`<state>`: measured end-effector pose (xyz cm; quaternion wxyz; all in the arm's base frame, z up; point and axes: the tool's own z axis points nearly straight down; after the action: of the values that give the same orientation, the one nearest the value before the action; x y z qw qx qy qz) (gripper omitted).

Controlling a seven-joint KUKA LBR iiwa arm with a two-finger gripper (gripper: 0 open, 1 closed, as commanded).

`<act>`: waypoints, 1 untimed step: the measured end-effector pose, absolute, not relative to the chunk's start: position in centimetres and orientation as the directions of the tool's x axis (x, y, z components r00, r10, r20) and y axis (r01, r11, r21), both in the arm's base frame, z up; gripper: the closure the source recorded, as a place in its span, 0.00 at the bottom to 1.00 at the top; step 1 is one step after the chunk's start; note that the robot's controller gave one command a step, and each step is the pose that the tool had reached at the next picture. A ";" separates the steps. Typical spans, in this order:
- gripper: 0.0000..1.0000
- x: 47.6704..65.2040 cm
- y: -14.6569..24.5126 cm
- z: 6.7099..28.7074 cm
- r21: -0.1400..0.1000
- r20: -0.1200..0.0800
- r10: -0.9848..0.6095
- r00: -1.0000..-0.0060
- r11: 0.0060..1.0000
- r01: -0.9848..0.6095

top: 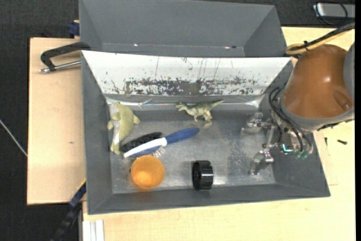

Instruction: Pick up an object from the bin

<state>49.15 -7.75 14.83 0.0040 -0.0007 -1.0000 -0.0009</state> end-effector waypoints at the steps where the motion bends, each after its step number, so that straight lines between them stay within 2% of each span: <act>1: 0.00 50.3 0.1 17.9 0.004 -0.009 -0.049 -0.999 0.999 -0.049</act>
Offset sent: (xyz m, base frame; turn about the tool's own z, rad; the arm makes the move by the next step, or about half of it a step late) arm 0.0096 0.0725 0.0282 -0.0408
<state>50.32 0.13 17.87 -0.0047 0.0244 -0.9997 -0.0021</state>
